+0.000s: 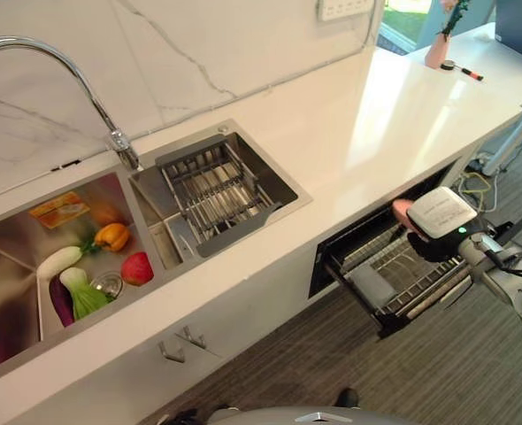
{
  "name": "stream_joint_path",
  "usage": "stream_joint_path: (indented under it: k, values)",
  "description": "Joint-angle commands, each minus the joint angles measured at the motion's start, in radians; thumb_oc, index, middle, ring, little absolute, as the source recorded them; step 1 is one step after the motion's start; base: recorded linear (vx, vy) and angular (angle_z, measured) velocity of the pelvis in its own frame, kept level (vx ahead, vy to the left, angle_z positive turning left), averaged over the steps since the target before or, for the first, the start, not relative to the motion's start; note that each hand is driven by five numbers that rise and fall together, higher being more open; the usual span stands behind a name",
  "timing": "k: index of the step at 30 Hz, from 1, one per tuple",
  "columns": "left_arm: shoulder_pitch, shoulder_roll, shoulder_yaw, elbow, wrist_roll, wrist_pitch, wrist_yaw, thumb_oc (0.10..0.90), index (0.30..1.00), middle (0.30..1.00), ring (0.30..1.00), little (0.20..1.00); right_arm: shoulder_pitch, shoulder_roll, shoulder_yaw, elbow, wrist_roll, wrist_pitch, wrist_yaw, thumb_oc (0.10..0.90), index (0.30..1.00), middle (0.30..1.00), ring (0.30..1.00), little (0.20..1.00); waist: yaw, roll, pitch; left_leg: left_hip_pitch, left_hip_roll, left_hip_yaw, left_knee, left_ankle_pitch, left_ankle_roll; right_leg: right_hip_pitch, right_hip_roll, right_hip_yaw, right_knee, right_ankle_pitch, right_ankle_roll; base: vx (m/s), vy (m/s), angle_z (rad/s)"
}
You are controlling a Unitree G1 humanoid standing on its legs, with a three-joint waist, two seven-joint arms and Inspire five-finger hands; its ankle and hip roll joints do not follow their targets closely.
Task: Place the dishes in the dishwasher.
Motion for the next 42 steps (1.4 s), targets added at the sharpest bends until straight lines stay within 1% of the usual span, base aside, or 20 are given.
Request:
stream_joint_path:
  k: [1,5,8,9,10,14,17,18,20,21,23,24,28,32,33,34,35,36,39,42]
  values:
    - [-0.031,-0.039,-0.078,0.031,0.015,-0.024,-0.037,0.800,0.900,0.900,0.900,0.900,-0.086,0.029,-0.066,0.043,0.024,0.102,-0.068,0.400,0.300,0.300,0.300,0.300,0.013,-0.061,-0.034,-0.064,-0.045,-0.010,-0.017,-0.009,0.041,0.086,-0.032,0.035,0.012,-0.129,0.083,-0.01,0.019,0.03]
    - [-0.023,-0.036,-0.075,0.039,0.016,-0.025,-0.035,0.800,0.900,0.900,0.900,0.900,-0.080,0.036,-0.075,0.089,0.028,0.120,-0.069,0.400,0.300,0.300,0.300,0.300,0.012,-0.059,-0.018,-0.076,-0.055,-0.014,-0.017,-0.012,0.045,0.066,-0.044,0.041,0.012,-0.118,0.089,-0.02,0.014,0.03]
    - [-0.022,-0.036,-0.091,0.032,0.009,-0.029,-0.035,0.800,0.900,0.900,0.900,0.900,-0.113,0.043,-0.040,0.158,0.030,0.128,-0.065,0.400,0.300,0.300,0.300,0.300,0.017,-0.052,0.007,-0.097,-0.066,-0.020,-0.017,-0.009,0.048,0.042,-0.052,0.048,0.012,-0.107,0.095,-0.08,0.013,-0.02]
    - [-0.023,-0.035,-0.104,0.028,-0.002,-0.032,-0.034,0.800,0.900,0.900,0.900,0.900,-0.146,0.040,-0.015,0.189,0.036,0.132,-0.061,0.400,0.300,0.300,0.300,0.300,0.020,-0.047,0.029,-0.114,-0.070,-0.023,-0.017,-0.005,0.049,0.023,-0.058,0.051,0.012,-0.098,0.097,-0.10,0.014,0.01]
    - [-0.023,-0.035,-0.104,0.028,-0.002,-0.032,-0.034,0.800,0.900,0.900,0.900,0.900,-0.146,0.040,-0.015,0.189,0.036,0.132,-0.061,0.400,0.300,0.300,0.300,0.300,0.020,-0.047,0.029,-0.114,-0.070,-0.023,-0.017,-0.005,0.049,0.023,-0.058,0.051,0.012,-0.098,0.097,-0.13,0.009,0.00]
    - [-0.058,-0.036,-0.136,0.008,-0.052,-0.043,-0.019,0.800,0.900,0.900,0.900,0.900,-0.288,0.058,0.070,0.285,0.077,0.161,-0.083,0.400,0.300,0.300,0.300,0.300,0.024,-0.025,0.099,-0.181,-0.085,-0.039,-0.017,0.019,0.050,-0.044,-0.075,0.066,0.012,-0.072,0.103,-0.18,0.019,-0.05]
    - [-0.082,-0.038,-0.164,-0.021,-0.089,-0.053,-0.001,0.800,0.900,0.900,0.900,0.900,-0.371,0.081,0.111,0.333,0.106,0.178,-0.096,0.400,0.300,0.300,0.300,0.300,0.027,-0.007,0.143,-0.232,-0.094,-0.055,-0.017,0.037,0.051,-0.096,-0.087,0.077,0.013,-0.052,0.105,-0.17,0.031,0.04]
    - [-0.098,-0.040,-0.176,-0.028,-0.107,-0.058,0.011,0.800,0.900,0.900,0.900,0.900,-0.415,0.097,0.125,0.346,0.127,0.187,-0.109,0.400,0.300,0.300,0.300,0.300,0.027,0.000,0.167,-0.260,-0.097,-0.060,-0.017,0.047,0.051,-0.125,-0.094,0.087,0.014,-0.041,0.106,-0.15,0.039,0.11]
    - [-0.107,-0.042,-0.180,-0.031,-0.118,-0.060,0.018,0.800,0.900,0.900,0.900,0.900,-0.436,0.107,0.132,0.347,0.138,0.190,-0.113,0.400,0.300,0.300,0.300,0.300,0.029,0.003,0.179,-0.275,-0.099,-0.063,-0.017,0.052,0.051,-0.139,-0.097,0.089,0.014,-0.034,0.107,-0.10,0.027,0.07]
    - [-0.118,-0.045,-0.194,-0.046,-0.133,-0.065,0.027,0.800,0.900,0.900,0.900,0.900,-0.458,0.124,0.140,0.345,0.150,0.196,-0.124,0.400,0.300,0.300,0.300,0.300,0.031,0.008,0.201,-0.299,-0.102,-0.069,-0.017,0.059,0.052,-0.165,-0.103,0.095,0.015,-0.026,0.108,-0.08,0.022,0.02]
    - [-0.125,-0.046,-0.199,-0.051,-0.141,-0.067,0.030,0.800,0.900,0.900,0.900,0.900,-0.466,0.136,0.145,0.351,0.156,0.199,-0.129,0.400,0.300,0.300,0.300,0.300,0.032,0.009,0.209,-0.313,-0.102,-0.071,-0.017,0.064,0.053,-0.178,-0.105,0.098,0.016,-0.022,0.108,-0.07,0.021,0.01]
    - [-0.134,-0.045,-0.212,-0.063,-0.155,-0.071,0.041,0.800,0.900,0.900,0.900,0.900,-0.490,0.149,0.149,0.359,0.164,0.211,-0.140,0.400,0.300,0.300,0.300,0.300,0.034,0.013,0.229,-0.333,-0.103,-0.077,-0.017,0.069,0.053,-0.199,-0.111,0.099,0.018,-0.014,0.110,-0.07,0.016,0.01]
    - [-0.156,-0.041,-0.236,-0.080,-0.180,-0.078,0.054,0.800,0.900,0.900,0.900,0.900,-0.555,0.154,0.157,0.390,0.199,0.231,-0.179,0.400,0.300,0.300,0.300,0.300,0.036,0.014,0.266,-0.376,-0.109,-0.089,-0.017,0.083,0.053,-0.235,-0.121,0.098,0.020,0.002,0.113,-0.07,0.010,0.02]
    - [-0.167,-0.034,-0.249,-0.088,-0.195,-0.082,0.058,0.800,0.900,0.900,0.900,0.900,-0.618,0.160,0.182,0.413,0.207,0.246,-0.189,0.400,0.300,0.300,0.300,0.300,0.043,0.016,0.280,-0.400,-0.115,-0.098,-0.017,0.087,0.053,-0.255,-0.127,0.098,0.020,0.010,0.115,-0.03,0.010,0.04]
    - [-0.170,-0.034,-0.249,-0.090,-0.204,-0.082,0.062,0.800,0.900,0.900,0.900,0.900,-0.632,0.153,0.178,0.415,0.221,0.255,-0.200,0.489,0.434,0.434,0.434,0.434,0.041,0.015,0.285,-0.410,-0.117,-0.100,-0.017,0.088,0.053,-0.263,-0.129,0.096,0.021,0.015,0.117,-0.01,0.008,0.07]
    - [-0.170,-0.034,-0.249,-0.090,-0.204,-0.082,0.062,0.800,0.900,0.900,0.900,0.900,-0.632,0.153,0.178,0.415,0.221,0.255,-0.200,0.489,0.434,0.434,0.434,0.434,0.041,0.015,0.285,-0.410,-0.117,-0.100,-0.017,0.088,0.053,-0.263,-0.129,0.096,0.021,0.015,0.117,-0.01,0.009,0.11]
    - [-0.171,-0.035,-0.249,-0.090,-0.204,-0.082,0.062,0.800,0.900,0.900,0.900,0.900,-0.634,0.154,0.179,0.416,0.221,0.255,-0.200,0.560,0.540,0.540,0.540,0.540,0.040,0.015,0.285,-0.410,-0.117,-0.101,-0.017,0.089,0.053,-0.264,-0.130,0.096,0.021,0.015,0.117,-0.01,0.009,0.07]
    - [-0.171,-0.037,-0.247,-0.093,-0.211,-0.083,0.065,0.800,0.900,0.900,0.900,0.900,-0.624,0.151,0.146,0.413,0.254,0.263,-0.225,0.800,0.900,0.900,0.900,0.900,0.037,0.012,0.287,-0.412,-0.119,-0.101,-0.017,0.088,0.054,-0.264,-0.132,0.095,0.021,0.018,0.119,-0.01,0.010,0.13]
    - [-0.167,-0.034,-0.248,-0.098,-0.221,-0.084,0.070,0.800,0.900,0.900,0.900,0.900,-0.612,0.174,0.094,0.420,0.331,0.260,-0.250,0.800,0.900,0.900,0.900,0.900,0.038,0.010,0.286,-0.410,-0.122,-0.101,-0.017,0.085,0.056,-0.260,-0.134,0.096,0.020,0.019,0.120,-0.01,0.008,0.11]
    - [-0.162,-0.033,-0.230,-0.095,-0.216,-0.075,0.064,0.800,0.900,0.900,0.900,0.900,-0.548,0.195,0.026,0.353,0.394,0.243,-0.257,0.800,0.900,0.900,0.900,0.900,0.028,0.002,0.274,-0.390,-0.120,-0.096,-0.017,0.074,0.058,-0.245,-0.135,0.093,0.020,0.016,0.119,-0.01,0.002,0.03]
